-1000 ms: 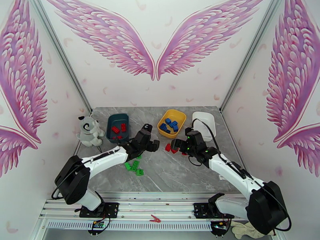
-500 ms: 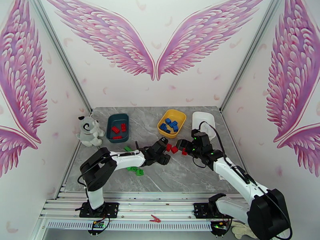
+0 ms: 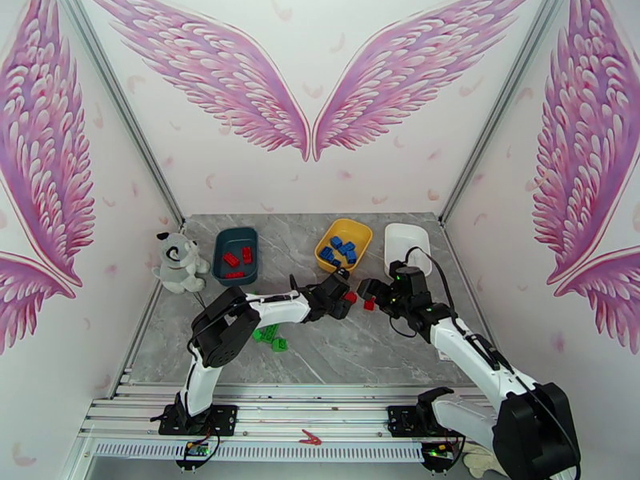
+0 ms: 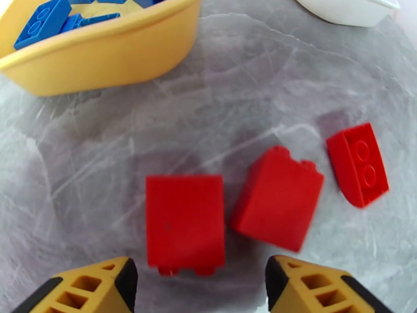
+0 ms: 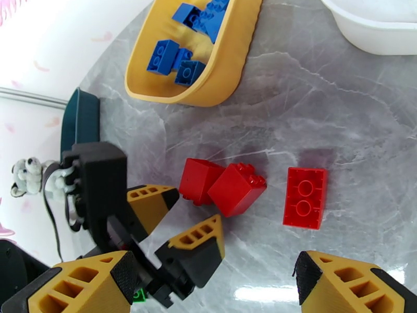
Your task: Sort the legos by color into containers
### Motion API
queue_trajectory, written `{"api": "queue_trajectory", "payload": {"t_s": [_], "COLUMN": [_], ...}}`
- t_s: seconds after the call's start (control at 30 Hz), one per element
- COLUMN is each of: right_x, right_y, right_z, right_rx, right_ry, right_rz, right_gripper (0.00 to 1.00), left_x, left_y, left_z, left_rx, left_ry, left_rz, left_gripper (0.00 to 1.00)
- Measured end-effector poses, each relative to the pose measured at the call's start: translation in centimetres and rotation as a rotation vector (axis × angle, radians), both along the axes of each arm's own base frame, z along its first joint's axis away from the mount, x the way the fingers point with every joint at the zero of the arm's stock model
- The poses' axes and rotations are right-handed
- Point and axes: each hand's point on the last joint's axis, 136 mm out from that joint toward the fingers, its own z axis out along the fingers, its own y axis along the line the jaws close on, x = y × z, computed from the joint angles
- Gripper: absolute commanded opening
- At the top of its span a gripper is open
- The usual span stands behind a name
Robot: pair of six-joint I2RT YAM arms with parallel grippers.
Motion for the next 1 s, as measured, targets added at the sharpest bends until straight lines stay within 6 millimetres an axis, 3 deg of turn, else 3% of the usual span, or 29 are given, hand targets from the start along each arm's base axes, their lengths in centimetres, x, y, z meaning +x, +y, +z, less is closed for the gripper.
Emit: {"api": "queue_trajectory", "payload": {"t_s": [0.27, 0.43, 0.6, 0.77, 0.9, 1.0], "right_x": [-0.1, -0.1, -0.2, -0.2, -0.1, -0.3], "right_y": [-0.1, 0.0, 0.1, 0.6, 2.1, 4.7], "right_z": [0.3, 0.3, 0.2, 0.2, 0.5, 0.1], "right_rx": [0.016, 0.02, 0.023, 0.05, 0.099, 0.116], "right_ry": [-0.01, -0.008, -0.01, -0.025, -0.045, -0.026], "right_rz": [-0.004, 0.0, 0.004, 0.026, 0.088, 0.181], "right_gripper": [0.86, 0.86, 0.85, 0.85, 0.83, 0.83], "left_x": [1.8, 2.0, 1.8, 0.1, -0.6, 0.4], "left_y": [0.2, 0.2, 0.3, 2.6, 5.4, 8.3], "left_z": [-0.7, -0.7, -0.6, 0.2, 3.1, 6.0], "left_rx": [0.017, 0.016, 0.001, 0.002, -0.034, -0.079], "left_ry": [0.004, 0.006, 0.005, 0.009, -0.015, -0.054], "left_rz": [0.028, 0.026, 0.026, 0.036, 0.065, 0.128], "left_gripper": [0.52, 0.4, 0.36, 0.35, 0.35, 0.35]}}
